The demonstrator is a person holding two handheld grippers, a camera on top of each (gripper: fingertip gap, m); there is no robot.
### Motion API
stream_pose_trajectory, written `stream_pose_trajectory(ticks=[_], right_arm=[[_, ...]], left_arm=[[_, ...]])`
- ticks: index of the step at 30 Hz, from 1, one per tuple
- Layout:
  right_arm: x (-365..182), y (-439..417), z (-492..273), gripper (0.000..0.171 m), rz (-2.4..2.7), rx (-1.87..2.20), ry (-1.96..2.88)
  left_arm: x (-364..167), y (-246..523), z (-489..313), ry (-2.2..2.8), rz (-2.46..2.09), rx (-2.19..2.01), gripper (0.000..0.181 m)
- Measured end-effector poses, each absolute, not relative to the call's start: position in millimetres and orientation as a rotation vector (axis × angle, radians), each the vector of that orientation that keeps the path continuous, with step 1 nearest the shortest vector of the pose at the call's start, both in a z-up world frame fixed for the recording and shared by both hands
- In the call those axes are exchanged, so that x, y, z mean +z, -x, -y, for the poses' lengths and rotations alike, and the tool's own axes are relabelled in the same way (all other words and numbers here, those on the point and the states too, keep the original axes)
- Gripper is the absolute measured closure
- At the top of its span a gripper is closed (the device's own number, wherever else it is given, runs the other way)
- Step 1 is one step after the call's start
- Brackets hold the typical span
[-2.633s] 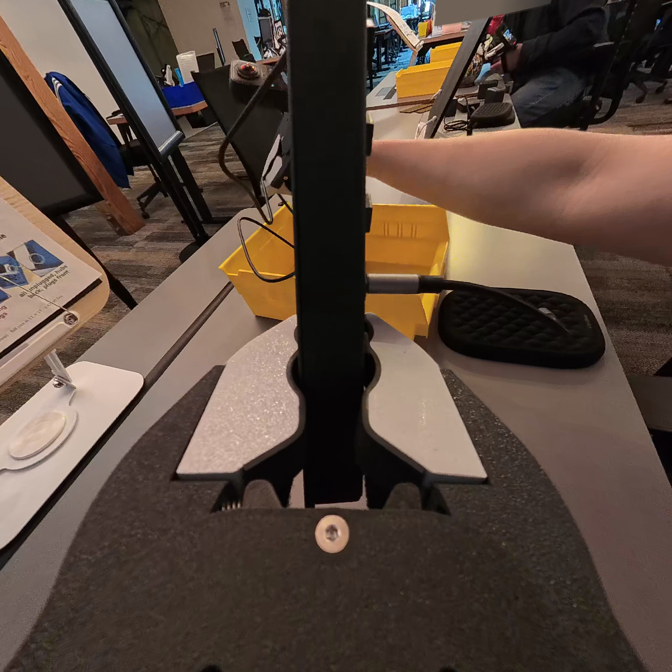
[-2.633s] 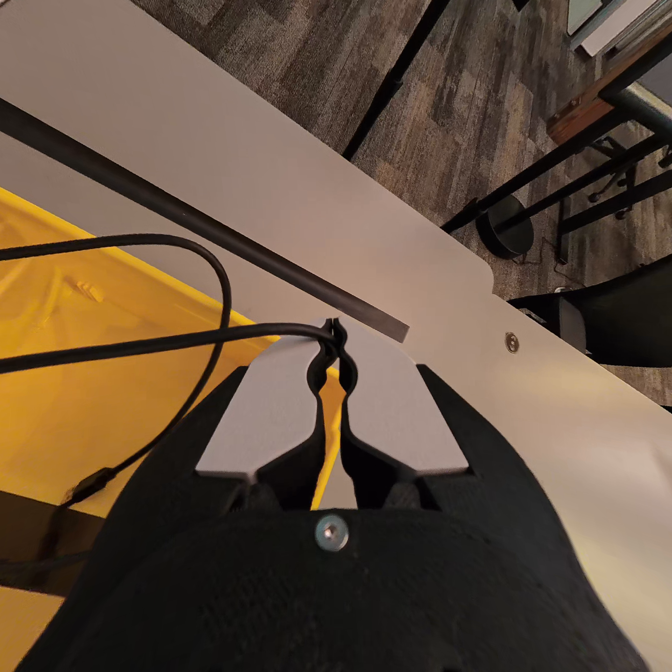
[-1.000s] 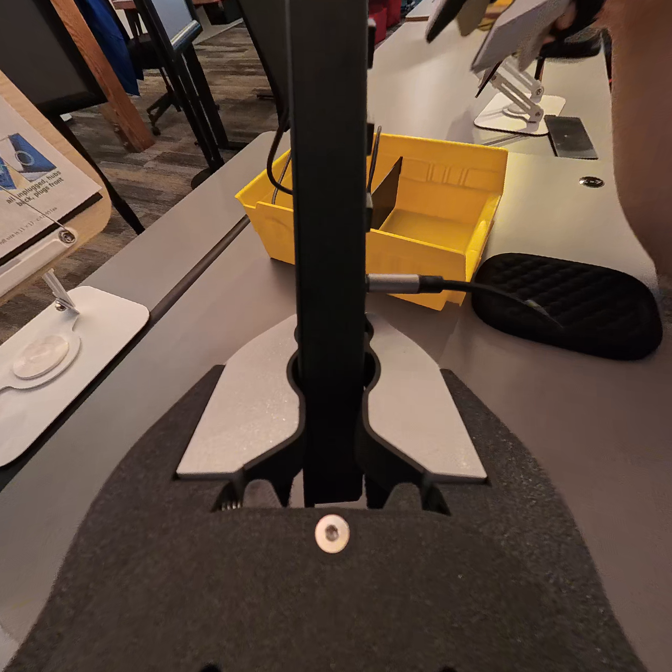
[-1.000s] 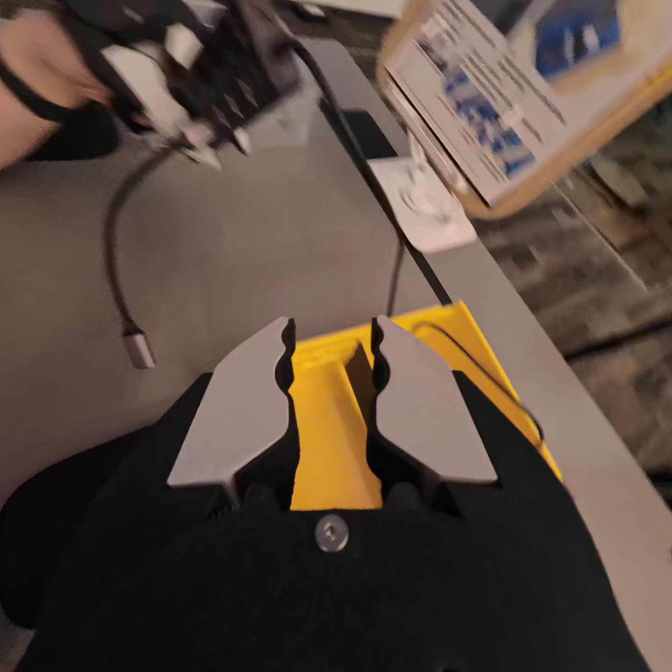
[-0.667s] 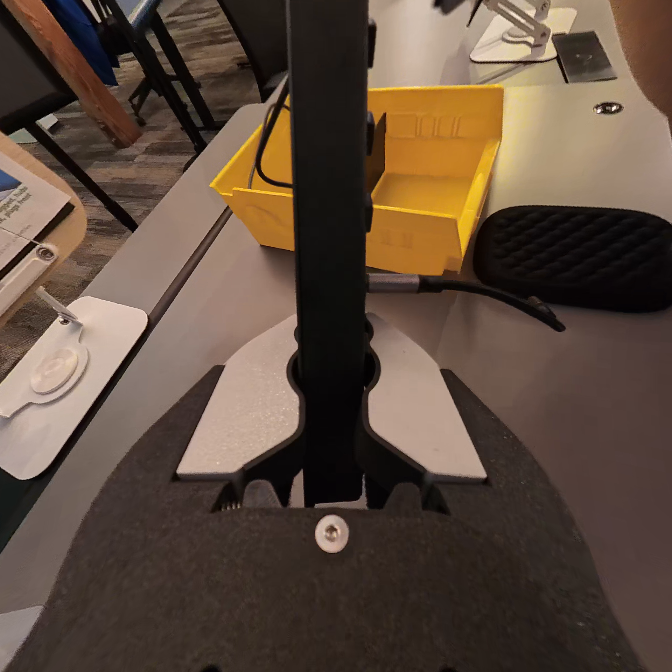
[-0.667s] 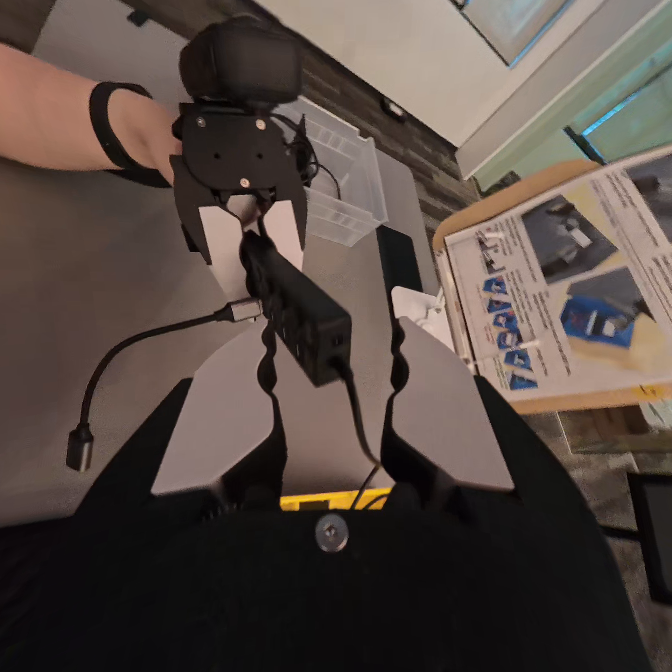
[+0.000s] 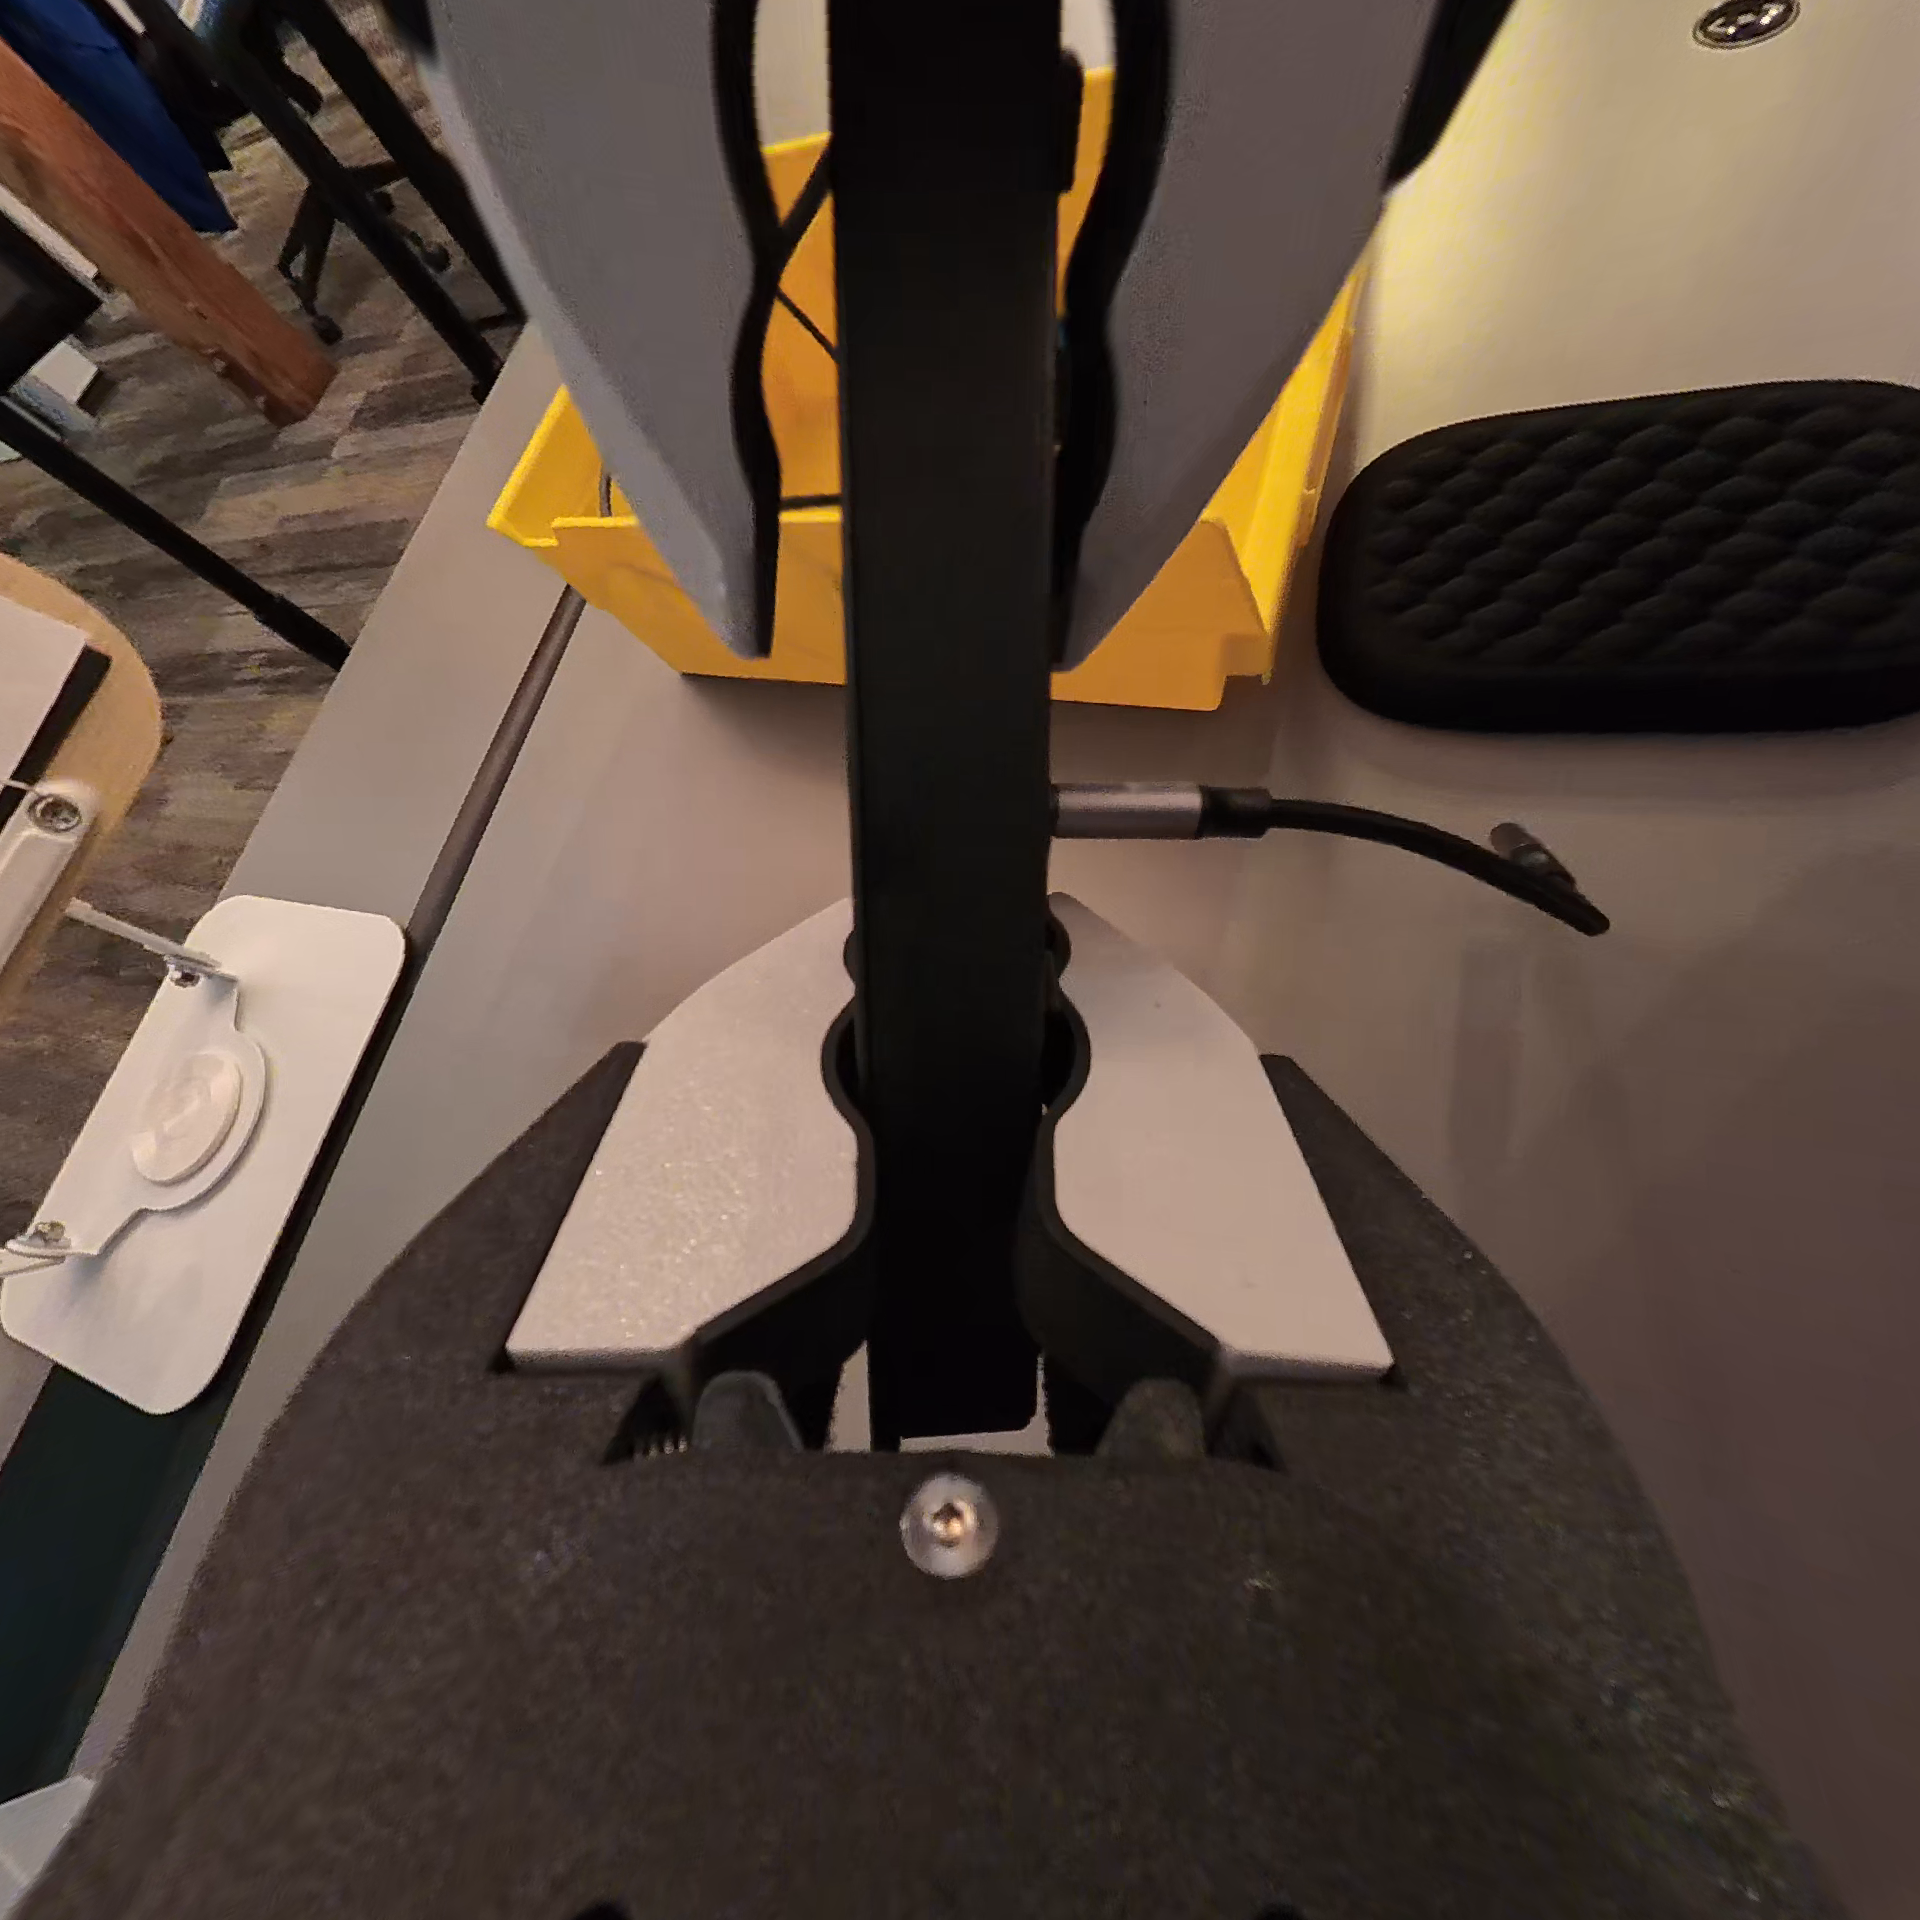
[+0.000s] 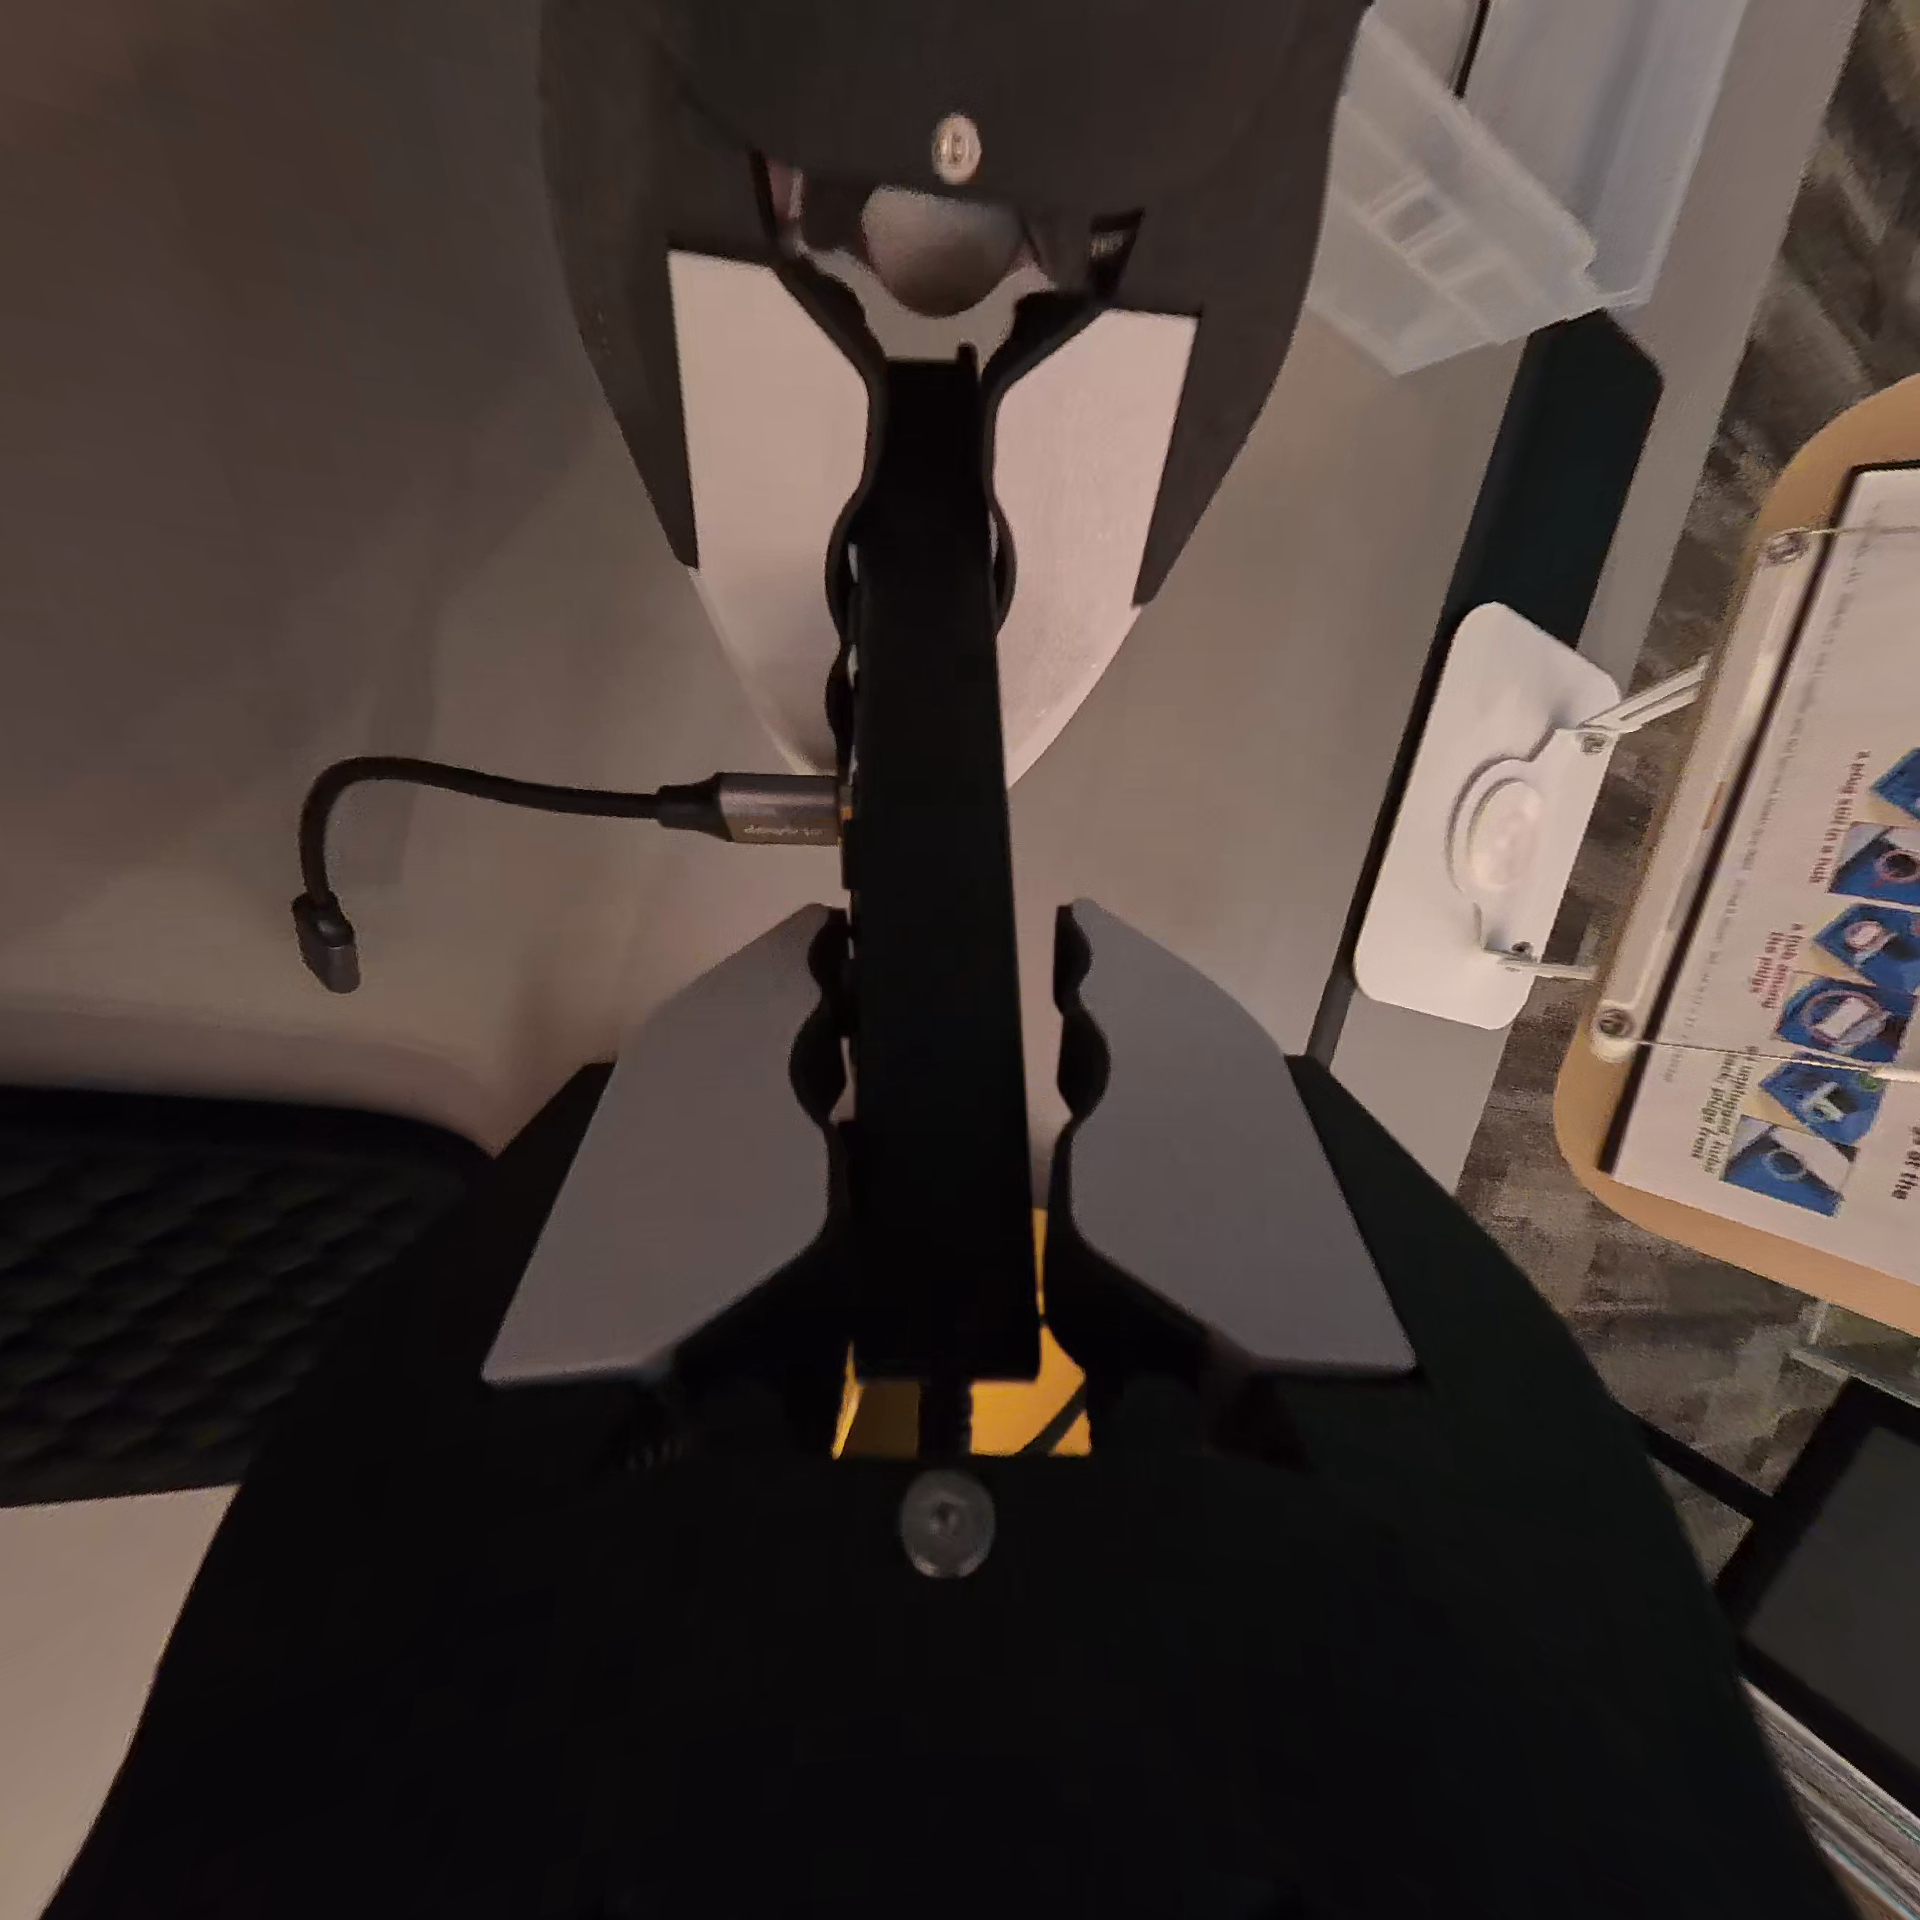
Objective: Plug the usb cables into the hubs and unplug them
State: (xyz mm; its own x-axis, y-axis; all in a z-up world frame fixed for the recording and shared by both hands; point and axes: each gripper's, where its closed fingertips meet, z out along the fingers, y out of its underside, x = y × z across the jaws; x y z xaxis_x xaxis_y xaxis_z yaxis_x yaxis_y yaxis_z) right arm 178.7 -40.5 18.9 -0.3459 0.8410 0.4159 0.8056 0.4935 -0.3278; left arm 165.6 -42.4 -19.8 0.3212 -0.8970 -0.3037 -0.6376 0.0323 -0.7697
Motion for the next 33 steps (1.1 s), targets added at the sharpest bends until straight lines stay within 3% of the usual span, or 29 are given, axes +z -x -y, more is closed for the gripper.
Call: stream_pose_trajectory(ticks=[5, 22, 28, 33], right_arm=[[9, -179, 45, 0.140, 2.223, 0.114, 1.377], [5, -178, 42, 0.143, 2.179, 0.035, 1.423], [31, -191, 14, 0.144, 2.005, -0.011, 1.464], [79, -221, -22, 0.144, 1.771, -0.062, 1.477]], left_arm=[[-24, -163, 42, 1.680, -1.434, -0.315, 0.154], [-27, -159, 38, 1.685, -1.440, -0.238, 0.152], [5, -136, 18, 1.718, -1.195, -0.305, 0.127], [50, -94, 3, 1.698, -0.885, -0.447, 0.118]])
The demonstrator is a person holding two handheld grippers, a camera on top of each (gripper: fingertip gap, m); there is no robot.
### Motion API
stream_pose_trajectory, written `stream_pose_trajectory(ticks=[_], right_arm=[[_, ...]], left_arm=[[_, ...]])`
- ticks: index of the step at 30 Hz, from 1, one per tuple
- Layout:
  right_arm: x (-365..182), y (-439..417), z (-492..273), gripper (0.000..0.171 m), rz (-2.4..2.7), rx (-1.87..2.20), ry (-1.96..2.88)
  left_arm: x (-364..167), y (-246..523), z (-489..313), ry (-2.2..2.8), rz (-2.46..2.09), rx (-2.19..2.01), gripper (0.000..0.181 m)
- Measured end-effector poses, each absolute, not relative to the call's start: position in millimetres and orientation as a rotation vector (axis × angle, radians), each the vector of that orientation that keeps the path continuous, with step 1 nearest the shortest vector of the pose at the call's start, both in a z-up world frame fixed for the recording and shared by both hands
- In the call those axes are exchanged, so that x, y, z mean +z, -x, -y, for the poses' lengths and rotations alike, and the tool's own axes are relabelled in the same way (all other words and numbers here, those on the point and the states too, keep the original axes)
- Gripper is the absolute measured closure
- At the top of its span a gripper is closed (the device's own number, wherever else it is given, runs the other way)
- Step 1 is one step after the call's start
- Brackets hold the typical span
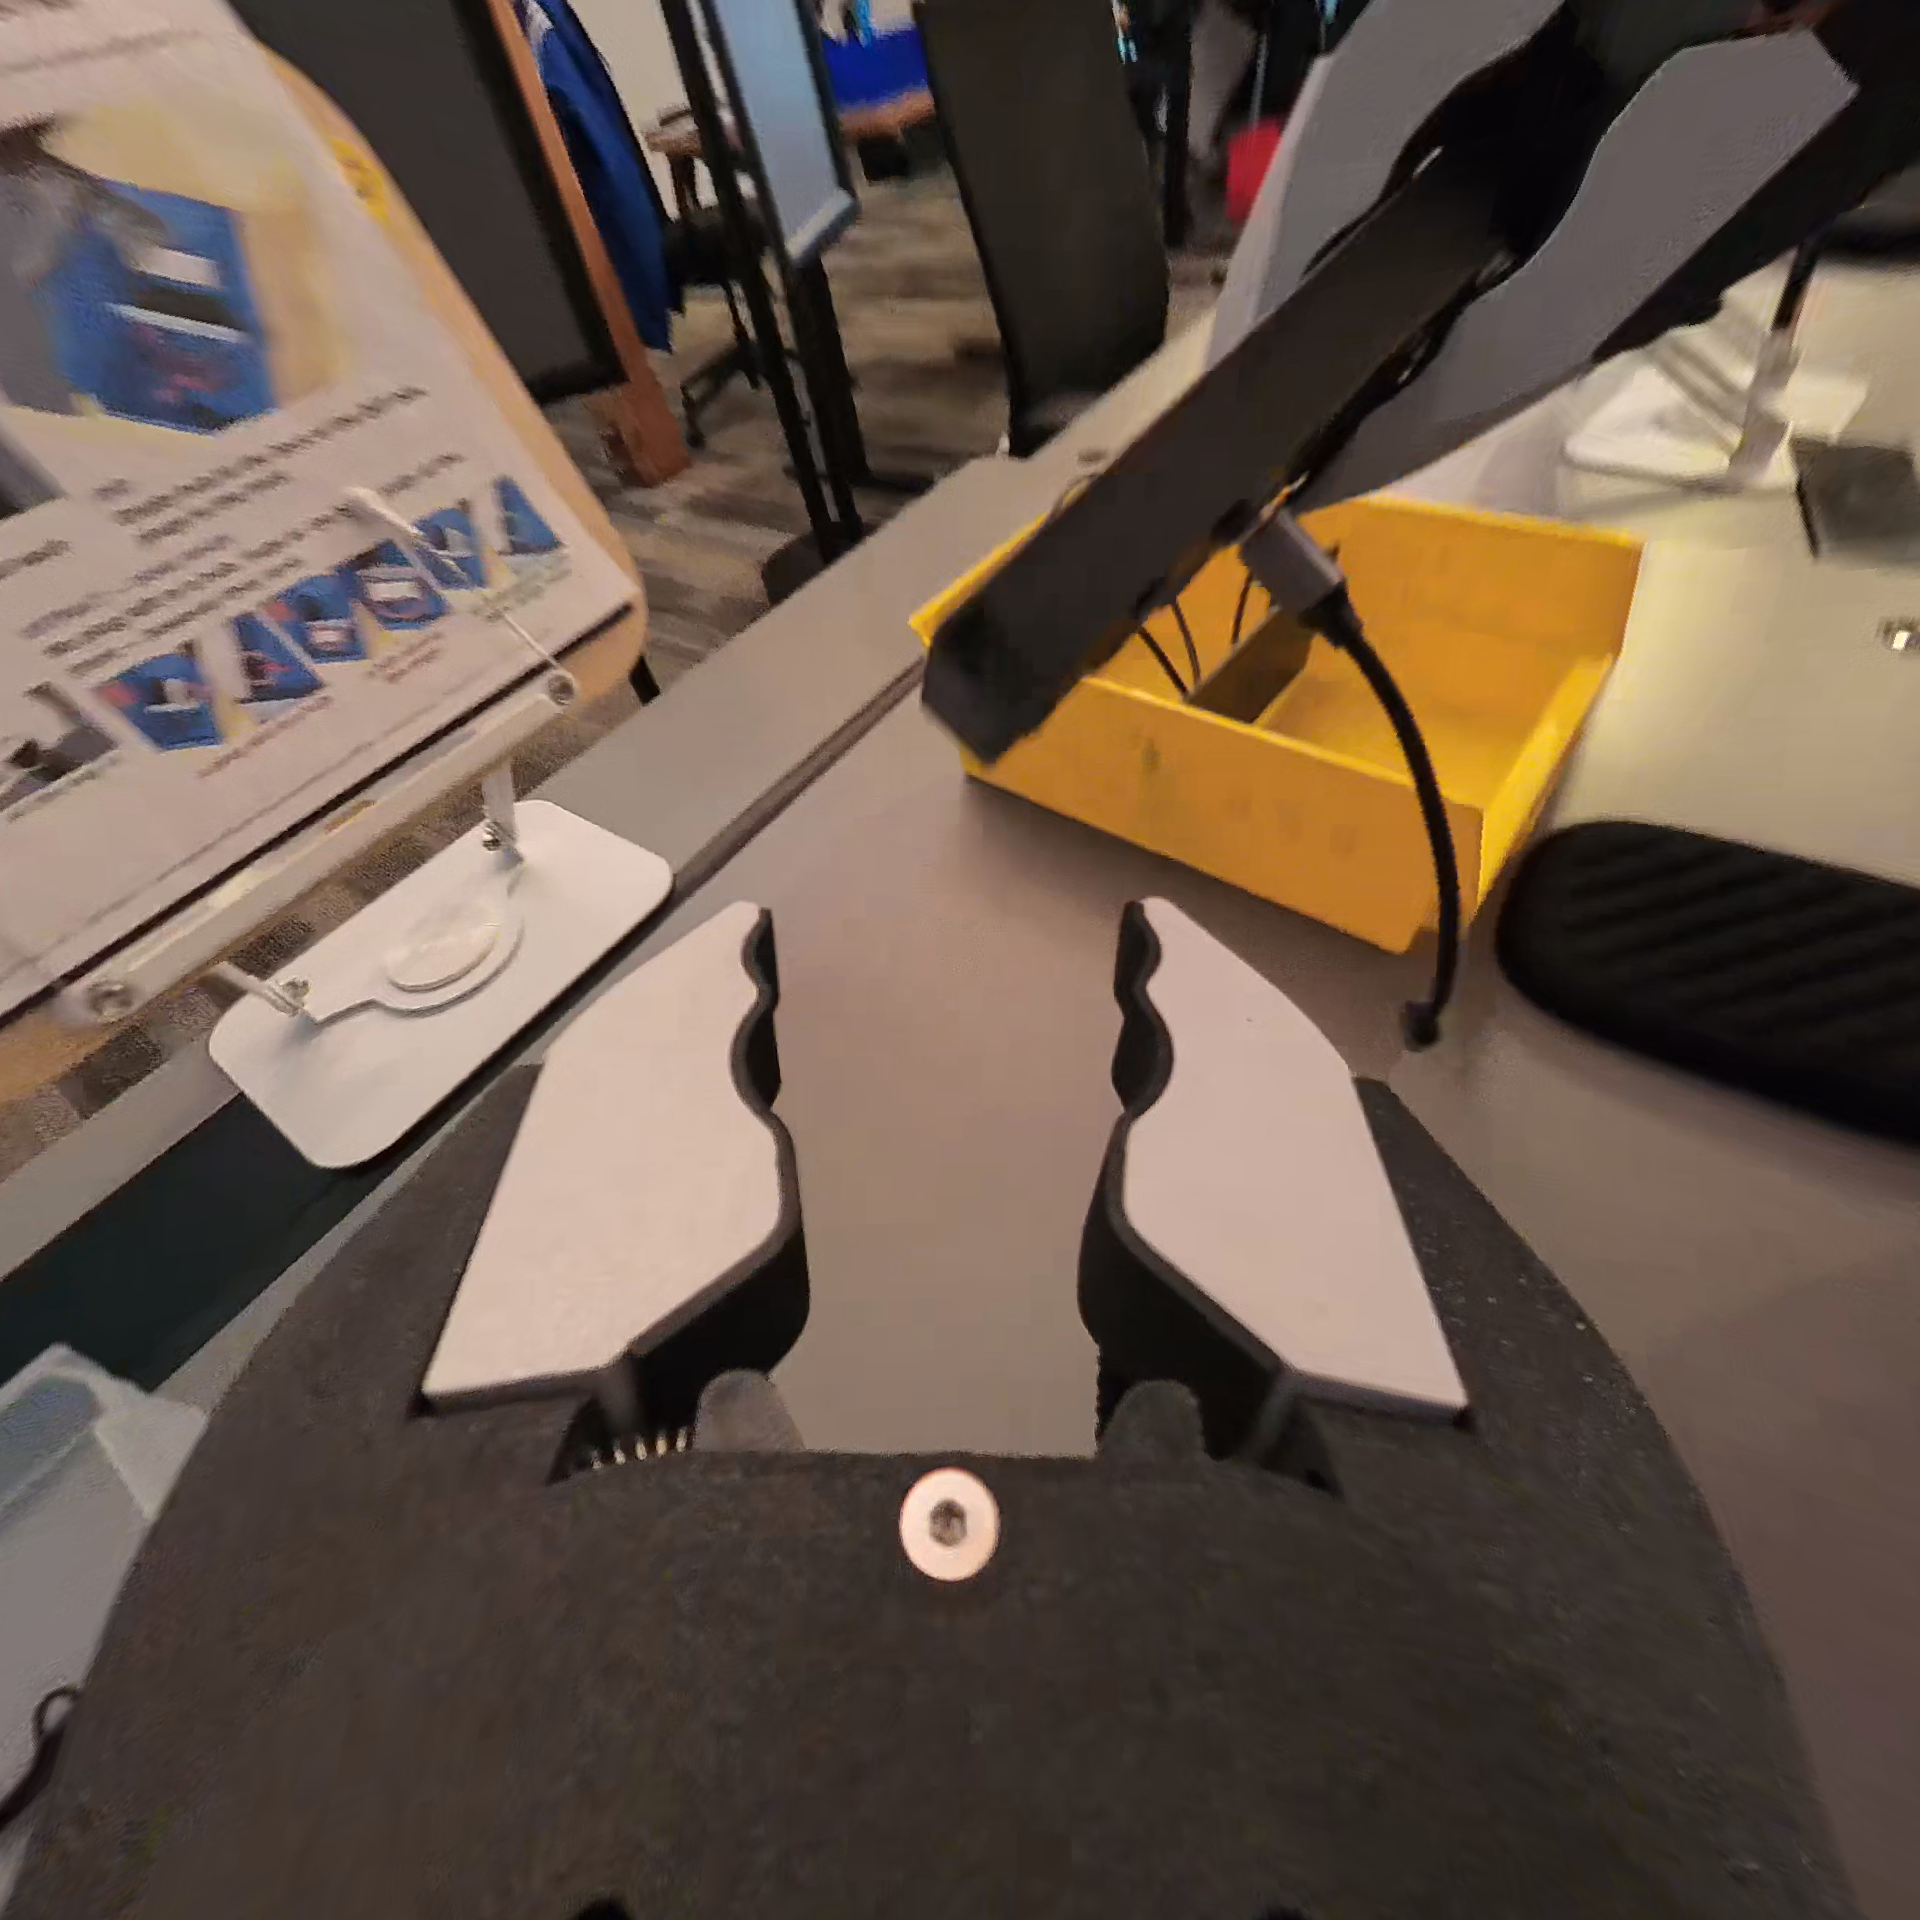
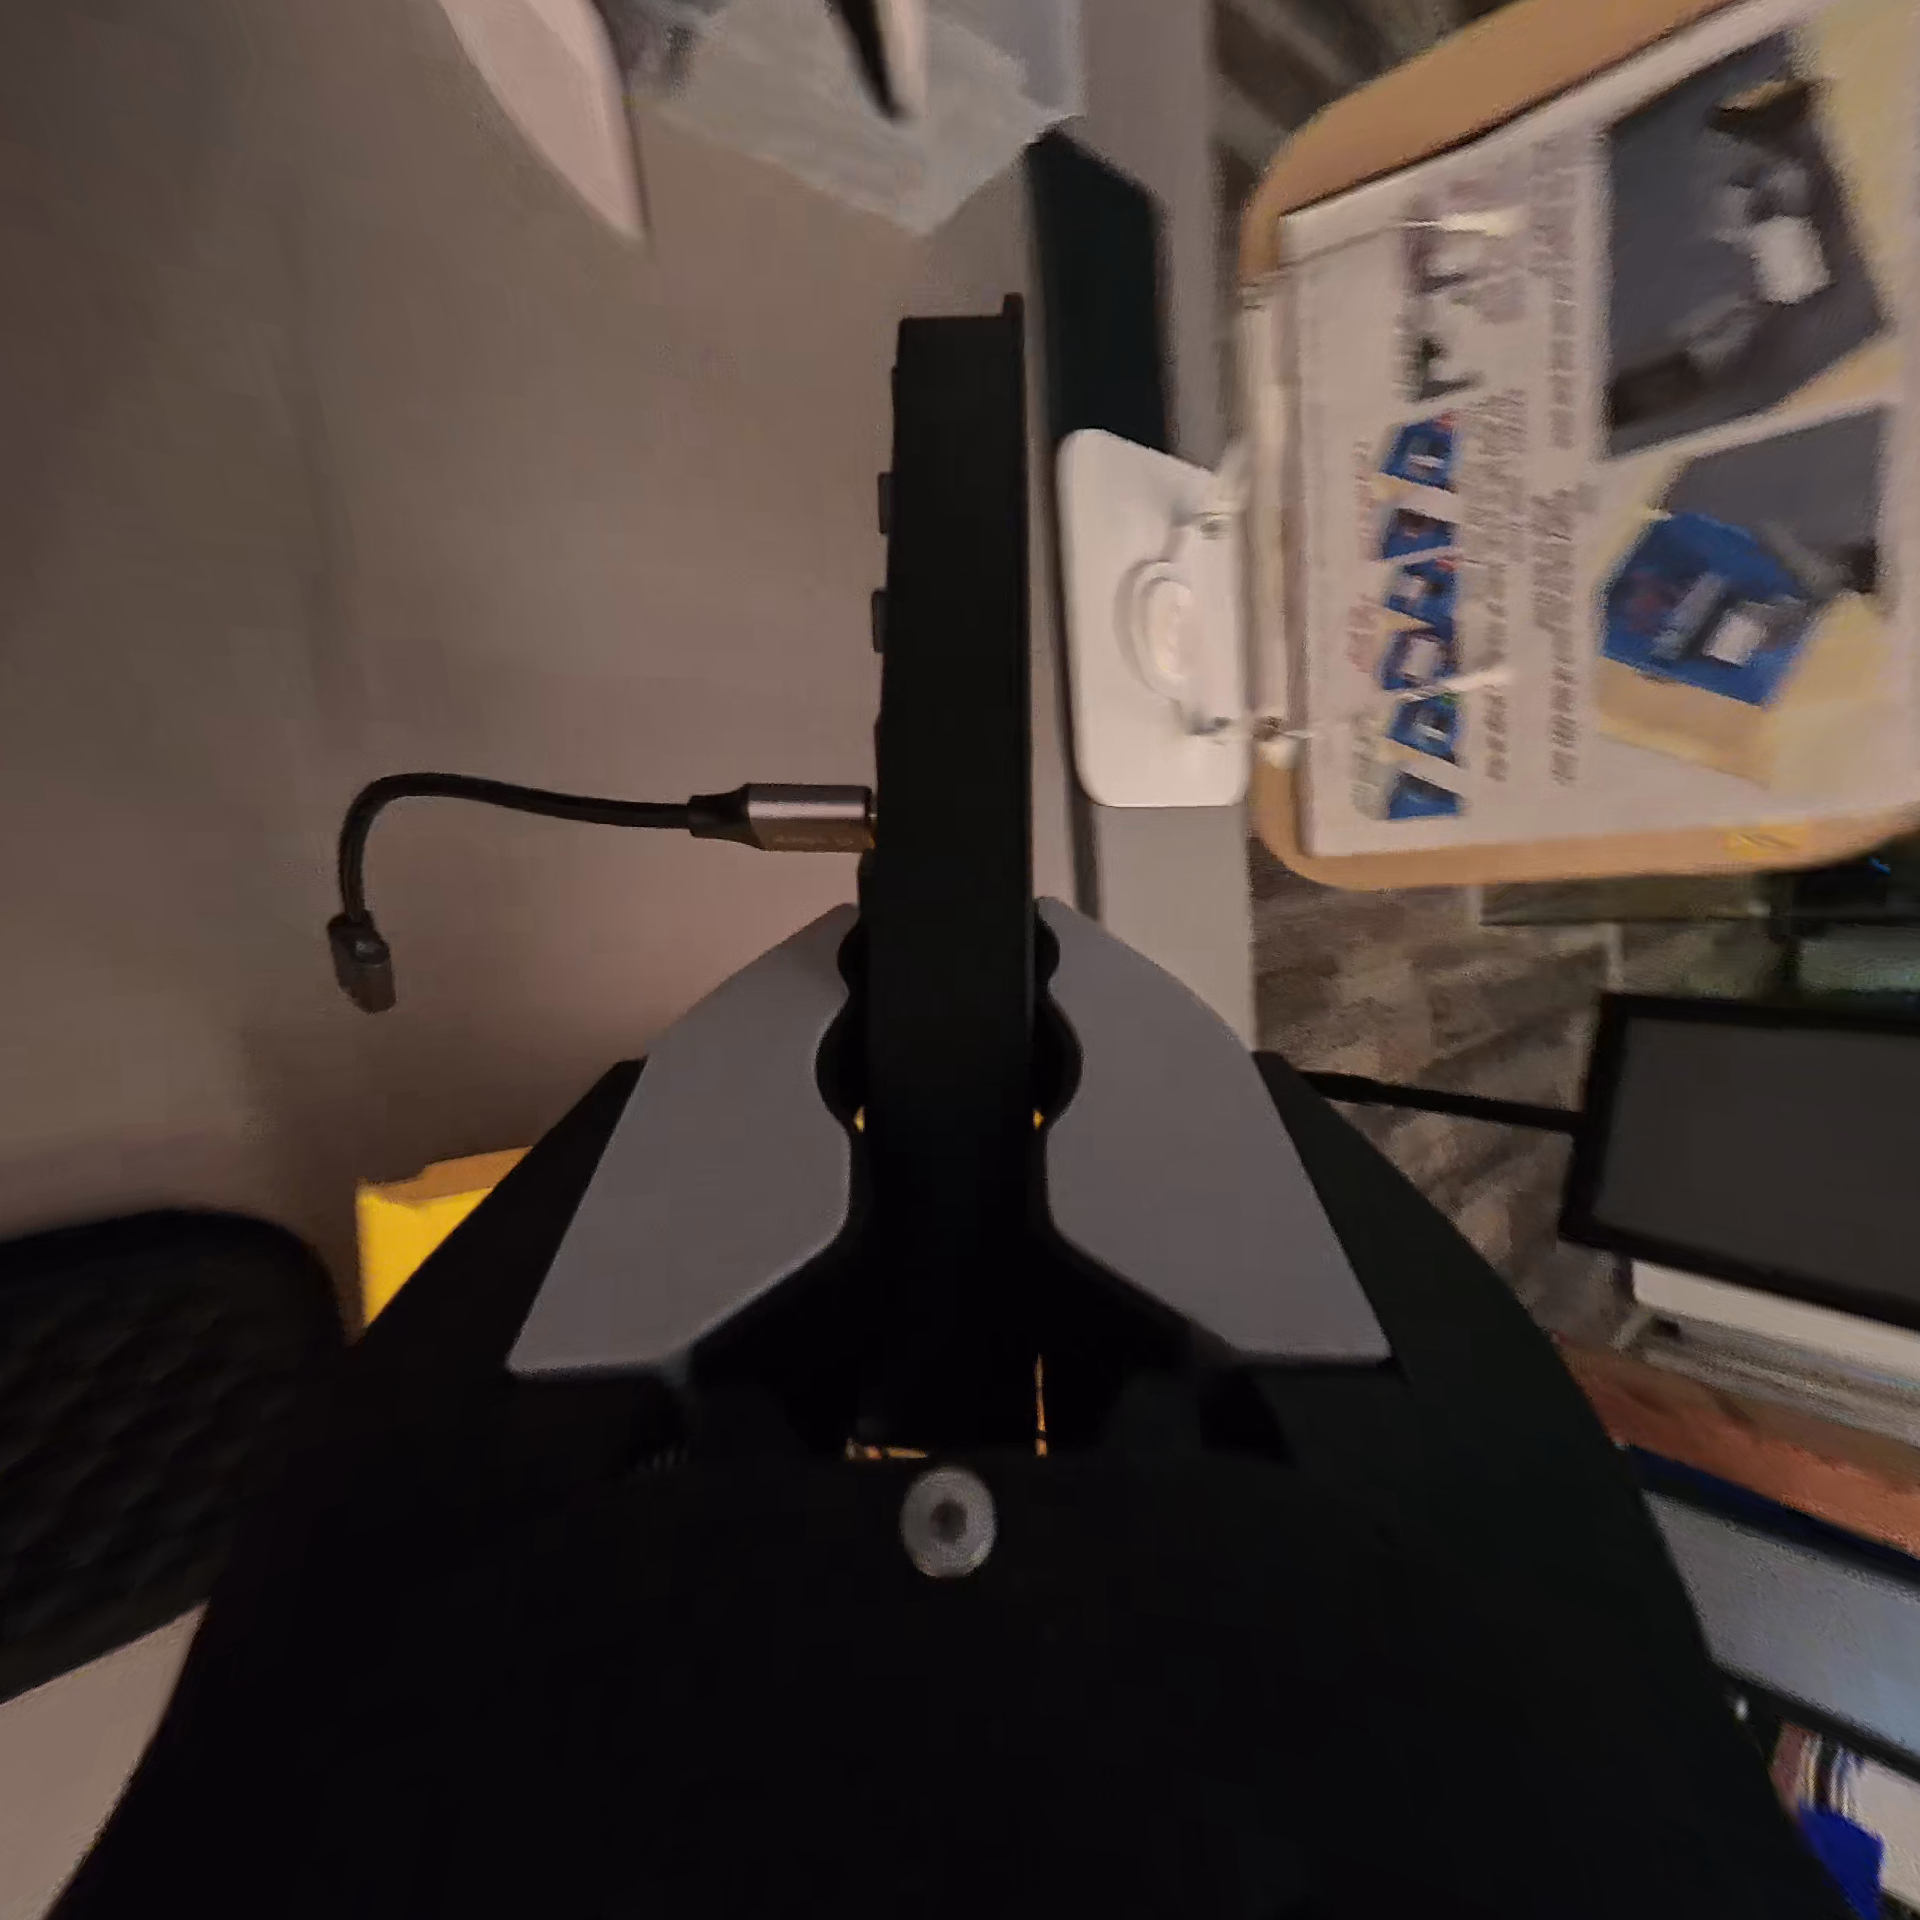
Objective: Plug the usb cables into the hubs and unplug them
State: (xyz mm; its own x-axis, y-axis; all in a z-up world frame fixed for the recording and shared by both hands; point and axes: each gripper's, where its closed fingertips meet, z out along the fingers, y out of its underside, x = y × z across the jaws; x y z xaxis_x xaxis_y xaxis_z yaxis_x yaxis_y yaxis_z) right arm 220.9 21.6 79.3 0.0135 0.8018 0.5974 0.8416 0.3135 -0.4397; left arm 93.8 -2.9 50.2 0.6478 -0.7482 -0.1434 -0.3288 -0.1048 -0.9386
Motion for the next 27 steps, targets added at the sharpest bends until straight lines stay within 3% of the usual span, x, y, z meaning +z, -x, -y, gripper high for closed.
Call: stream_pose_trajectory(ticks=[6, 10, 21, 27], right_arm=[[160, -297, -96, 0.143, 1.314, -0.156, 1.536], [185, -365, -138, 0.144, 1.081, -0.223, 1.603], [115, -453, -177, 0.144, 1.021, -0.435, 1.735], [76, -454, -180, 0.144, 1.090, -0.405, 1.743]], left_arm=[[54, -71, 1, 1.729, -0.842, -0.447, 0.126], [51, -79, 3, 1.731, -0.867, -0.462, 0.129], [39, -90, 2, 1.749, -0.914, -0.454, 0.132], [31, -94, 0, 1.766, -0.937, -0.441, 0.132]])
